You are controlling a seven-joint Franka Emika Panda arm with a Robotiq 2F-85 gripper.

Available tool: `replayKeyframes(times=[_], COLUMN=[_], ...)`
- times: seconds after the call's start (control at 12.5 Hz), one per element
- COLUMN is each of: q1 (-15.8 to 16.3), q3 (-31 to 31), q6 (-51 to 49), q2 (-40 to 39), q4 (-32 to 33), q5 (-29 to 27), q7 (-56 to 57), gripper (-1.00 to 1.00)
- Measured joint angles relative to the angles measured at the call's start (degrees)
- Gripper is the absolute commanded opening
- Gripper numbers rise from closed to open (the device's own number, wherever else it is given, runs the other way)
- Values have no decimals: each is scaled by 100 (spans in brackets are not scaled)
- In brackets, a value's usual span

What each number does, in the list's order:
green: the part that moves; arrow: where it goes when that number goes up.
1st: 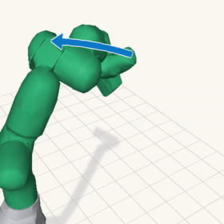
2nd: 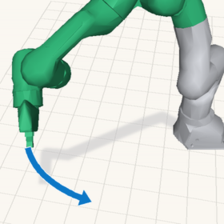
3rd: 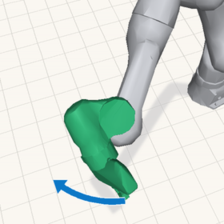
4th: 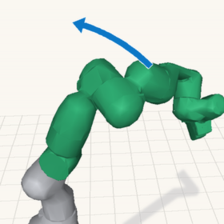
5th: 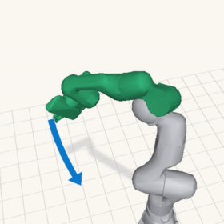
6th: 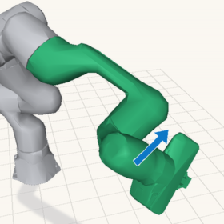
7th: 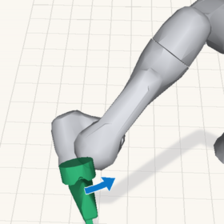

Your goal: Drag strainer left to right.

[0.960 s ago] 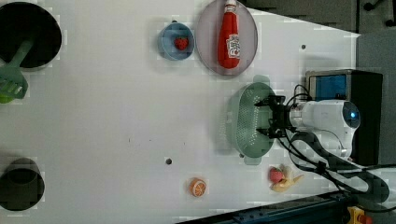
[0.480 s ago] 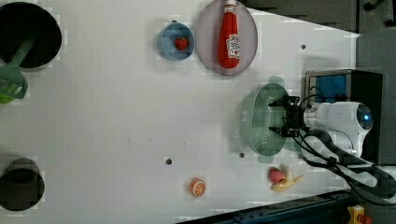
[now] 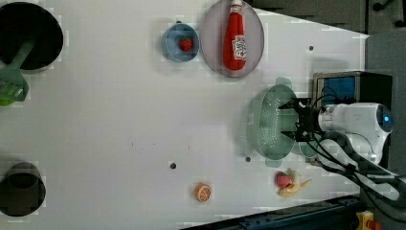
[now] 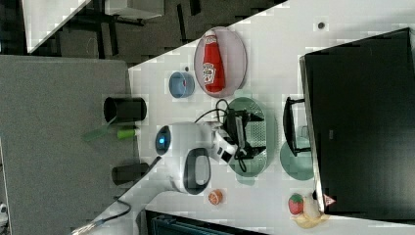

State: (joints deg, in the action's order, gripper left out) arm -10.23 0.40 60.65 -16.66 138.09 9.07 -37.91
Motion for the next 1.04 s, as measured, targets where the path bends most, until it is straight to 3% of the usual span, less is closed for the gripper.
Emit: replayKeyframes(times=[0.32, 0.48, 0.8, 1.04], q1=[1, 178, 222, 218], q3=[538, 613, 656, 518], q6=[-2319, -3402, -4459, -5276], q2=[946, 1551, 2915, 3643], q4=[-470, -951, -1790, -2104], q5=[-41, -139, -976, -1135], q7=[574, 1010, 2100, 2724], gripper=[100, 100, 100, 100])
